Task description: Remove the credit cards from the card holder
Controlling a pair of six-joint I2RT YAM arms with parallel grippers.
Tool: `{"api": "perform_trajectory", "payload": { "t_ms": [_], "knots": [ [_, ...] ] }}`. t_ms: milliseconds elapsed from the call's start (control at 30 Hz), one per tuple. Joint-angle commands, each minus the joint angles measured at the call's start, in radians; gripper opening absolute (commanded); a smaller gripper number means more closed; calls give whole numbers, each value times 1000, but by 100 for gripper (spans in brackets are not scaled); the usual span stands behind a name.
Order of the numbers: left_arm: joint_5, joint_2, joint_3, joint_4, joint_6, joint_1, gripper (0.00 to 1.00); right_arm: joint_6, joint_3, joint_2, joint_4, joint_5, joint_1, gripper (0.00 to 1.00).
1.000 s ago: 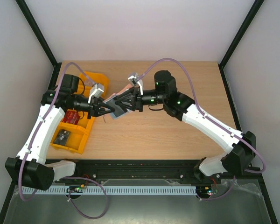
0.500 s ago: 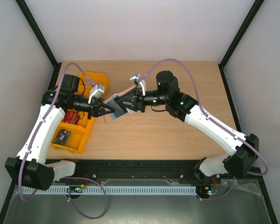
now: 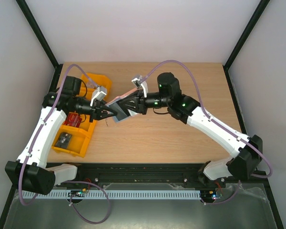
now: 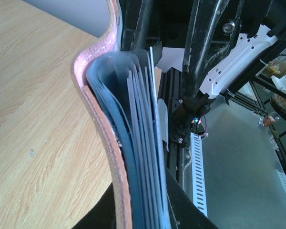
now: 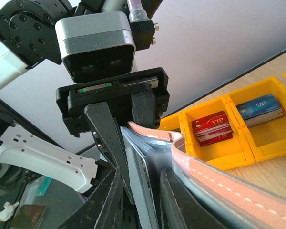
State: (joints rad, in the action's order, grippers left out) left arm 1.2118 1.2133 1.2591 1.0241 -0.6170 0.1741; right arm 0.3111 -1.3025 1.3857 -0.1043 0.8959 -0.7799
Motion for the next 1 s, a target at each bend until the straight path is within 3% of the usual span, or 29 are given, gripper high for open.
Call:
{"api": "perform_trajectory", "payload": {
  "t_ms": [0,167,267,400,767,900,967],
  "knots": [
    [87,-16,-5,-37,8,10,2,27,-17,43,45,27,-29,21],
    [82,-20,-9,-51,28,10,2,13,-17,44,50,27,-35,2],
    [91,-23,-13,-53,28,6,2,-14,-4,14,23,-20,-31,2],
    [109,-26,-27,-46,24,3,15,12,48,-44,70,-47,17,2],
    [109,-31,-44,-45,31,4,22,12,60,-83,41,-57,63,2],
    [111,-31,-41,-50,33,3,3,36,61,-72,60,-23,65,2],
    [108,-30,-44,-74,56,2,2,57,74,-65,84,-6,66,2]
  ]
}}
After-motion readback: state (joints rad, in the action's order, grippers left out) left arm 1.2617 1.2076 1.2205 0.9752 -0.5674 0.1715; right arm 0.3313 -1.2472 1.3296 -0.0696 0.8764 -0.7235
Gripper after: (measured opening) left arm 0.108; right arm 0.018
